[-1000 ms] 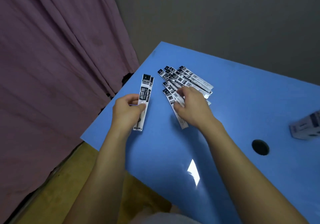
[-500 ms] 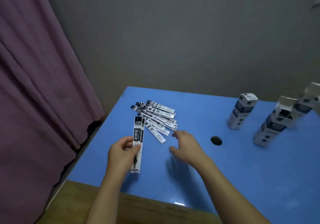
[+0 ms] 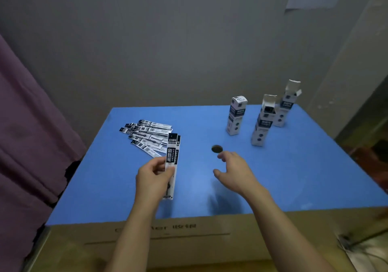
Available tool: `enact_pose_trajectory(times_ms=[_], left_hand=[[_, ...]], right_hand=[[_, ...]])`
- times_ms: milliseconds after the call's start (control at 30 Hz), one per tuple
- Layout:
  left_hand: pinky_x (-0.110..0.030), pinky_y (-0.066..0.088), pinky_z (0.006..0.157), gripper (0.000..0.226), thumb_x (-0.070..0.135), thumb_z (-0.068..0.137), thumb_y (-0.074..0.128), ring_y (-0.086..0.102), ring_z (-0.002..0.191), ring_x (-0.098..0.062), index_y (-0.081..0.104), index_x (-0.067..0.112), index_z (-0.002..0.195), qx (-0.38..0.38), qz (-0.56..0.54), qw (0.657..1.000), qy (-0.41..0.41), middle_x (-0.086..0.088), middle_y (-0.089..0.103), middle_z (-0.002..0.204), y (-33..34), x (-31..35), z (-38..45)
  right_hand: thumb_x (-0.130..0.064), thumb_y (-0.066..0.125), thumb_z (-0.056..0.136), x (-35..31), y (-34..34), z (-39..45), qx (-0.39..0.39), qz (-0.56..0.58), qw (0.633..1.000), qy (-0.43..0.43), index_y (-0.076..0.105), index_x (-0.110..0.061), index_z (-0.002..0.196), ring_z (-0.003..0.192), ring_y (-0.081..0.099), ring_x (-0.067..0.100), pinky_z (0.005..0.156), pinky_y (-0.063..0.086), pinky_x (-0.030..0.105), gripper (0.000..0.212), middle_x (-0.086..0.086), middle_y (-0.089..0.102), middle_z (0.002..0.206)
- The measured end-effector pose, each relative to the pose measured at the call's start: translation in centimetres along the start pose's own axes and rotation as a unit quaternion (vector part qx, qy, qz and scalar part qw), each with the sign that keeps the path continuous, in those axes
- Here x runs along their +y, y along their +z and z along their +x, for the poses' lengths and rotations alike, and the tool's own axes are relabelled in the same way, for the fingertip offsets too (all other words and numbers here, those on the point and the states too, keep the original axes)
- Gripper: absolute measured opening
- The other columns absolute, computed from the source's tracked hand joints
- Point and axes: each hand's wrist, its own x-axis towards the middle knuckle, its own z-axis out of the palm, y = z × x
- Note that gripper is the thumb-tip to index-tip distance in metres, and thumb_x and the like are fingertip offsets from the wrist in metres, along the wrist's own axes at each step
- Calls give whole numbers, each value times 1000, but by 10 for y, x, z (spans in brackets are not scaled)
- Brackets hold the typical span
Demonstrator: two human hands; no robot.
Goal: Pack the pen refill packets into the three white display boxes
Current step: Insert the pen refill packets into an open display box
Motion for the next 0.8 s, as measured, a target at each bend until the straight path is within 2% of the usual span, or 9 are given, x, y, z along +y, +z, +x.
enact_pose_trajectory(times_ms=[100, 200, 433, 567, 800], left_hand=[[-12, 50, 52, 23, 6, 89, 72, 63, 70, -7, 71, 27, 96, -5, -16, 1000, 11, 0, 71, 91, 28, 13, -5], [-15, 48, 59, 22, 8, 88, 75, 63, 78, -8, 69, 25, 100, -13, -17, 999, 24, 2, 69, 92, 61, 26, -10], [-20, 51, 57, 22, 7, 87, 75, 62, 73, -14, 72, 28, 88, -55, 5, 997, 57, 0, 71, 83, 157, 47, -27], [-26, 53, 66, 18, 8, 87, 76, 64, 77, -15, 74, 23, 95, -58, 9, 997, 51, -2, 73, 89, 207, 50, -38], [-27, 49, 71, 20, 3, 88, 73, 64, 78, -13, 72, 18, 101, -25, 3, 999, 47, 0, 72, 90, 259, 50, -47]], right_hand=[[-37, 63, 92, 24, -18, -9, 17, 8, 1000, 19, 47, -17, 139, 126, 50, 21, 100, 47, 40, 53, 2, 51, 138], [-37, 62, 92, 52, -36, -16, 27, 16, 999, 37, 46, -18, 140, 128, 49, 21, 102, 46, 40, 54, 1, 49, 140], [-38, 61, 92, 131, -79, -26, 36, 15, 998, 42, 46, -17, 140, 128, 48, 22, 103, 45, 39, 54, 1, 50, 139], [-38, 61, 92, 175, -103, -29, 22, 4, 999, 35, 45, -17, 141, 128, 47, 24, 104, 45, 40, 55, 3, 49, 139], [-38, 60, 93, 233, -130, -21, -4, -15, 1000, 17, 44, -16, 142, 128, 47, 25, 104, 45, 40, 56, 3, 49, 139]])
